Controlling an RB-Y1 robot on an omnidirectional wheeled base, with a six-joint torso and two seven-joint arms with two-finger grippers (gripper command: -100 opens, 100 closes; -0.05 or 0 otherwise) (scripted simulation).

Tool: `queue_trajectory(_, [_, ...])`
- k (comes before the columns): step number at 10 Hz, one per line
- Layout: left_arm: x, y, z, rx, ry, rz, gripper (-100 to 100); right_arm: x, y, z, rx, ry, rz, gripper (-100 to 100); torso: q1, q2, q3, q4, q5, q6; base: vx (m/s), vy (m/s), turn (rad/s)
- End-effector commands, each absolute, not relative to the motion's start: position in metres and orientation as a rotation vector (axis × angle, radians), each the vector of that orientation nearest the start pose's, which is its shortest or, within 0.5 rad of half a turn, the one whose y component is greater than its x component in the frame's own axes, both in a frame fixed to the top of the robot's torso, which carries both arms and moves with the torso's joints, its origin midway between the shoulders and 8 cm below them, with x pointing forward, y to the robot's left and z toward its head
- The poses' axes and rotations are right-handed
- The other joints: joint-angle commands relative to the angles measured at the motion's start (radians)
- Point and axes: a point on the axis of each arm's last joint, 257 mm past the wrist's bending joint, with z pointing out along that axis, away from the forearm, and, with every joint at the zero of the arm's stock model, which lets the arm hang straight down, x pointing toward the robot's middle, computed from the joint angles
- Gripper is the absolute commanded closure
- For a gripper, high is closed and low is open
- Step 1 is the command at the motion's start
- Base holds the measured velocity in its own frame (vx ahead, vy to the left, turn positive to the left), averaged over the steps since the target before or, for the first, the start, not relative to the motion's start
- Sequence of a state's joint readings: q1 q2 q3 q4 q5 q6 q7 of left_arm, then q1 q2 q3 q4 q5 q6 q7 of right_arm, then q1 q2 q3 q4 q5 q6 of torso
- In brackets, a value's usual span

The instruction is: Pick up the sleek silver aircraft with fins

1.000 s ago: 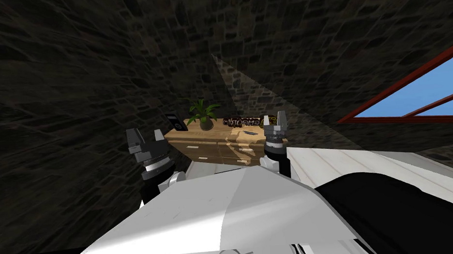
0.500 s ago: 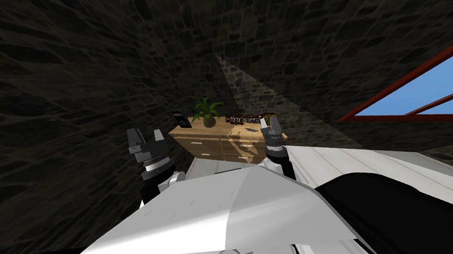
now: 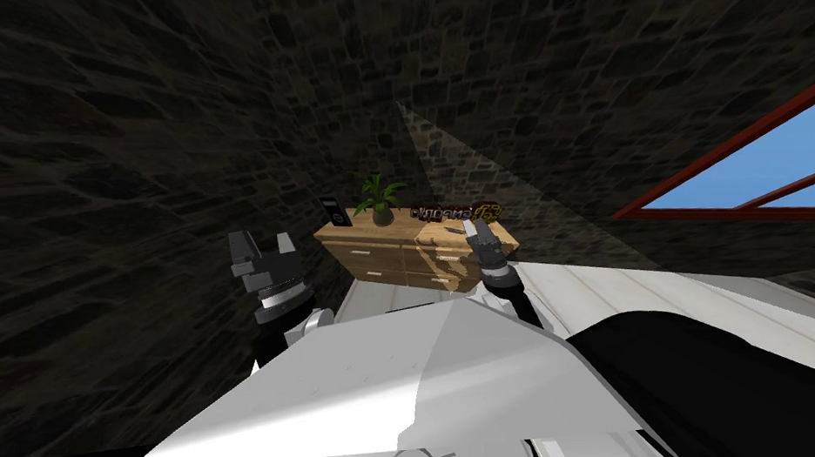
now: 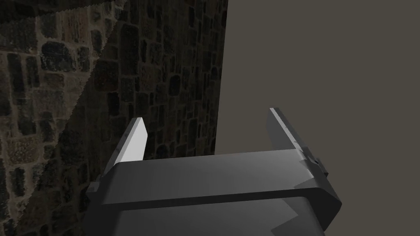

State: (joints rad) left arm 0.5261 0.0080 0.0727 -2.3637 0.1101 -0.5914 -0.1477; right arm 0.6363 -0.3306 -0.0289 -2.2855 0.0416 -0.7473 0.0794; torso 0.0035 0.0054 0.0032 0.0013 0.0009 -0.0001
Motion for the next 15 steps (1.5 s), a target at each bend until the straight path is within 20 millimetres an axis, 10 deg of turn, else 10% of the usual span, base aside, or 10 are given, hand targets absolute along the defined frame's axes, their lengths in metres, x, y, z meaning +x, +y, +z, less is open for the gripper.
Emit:
queue_trajectory(1, [0.3,0.308,0.071,-0.535,0.479,-1.18,0,0.292,-0.236,0.004,0.199,0.913,1.197,-100,0.0,0.0,0.0,0.0,0.0,0.0,-0.098,0.082,0.093])
queue_trajectory(15, [0.3,0.308,0.071,-0.535,0.48,-1.18,0,0.29,-0.233,-0.11,-0.127,1.394,1.056,-100,-0.002,-0.003,-0.001,0.0,0.0,0.0,-0.058,0.056,0.05])
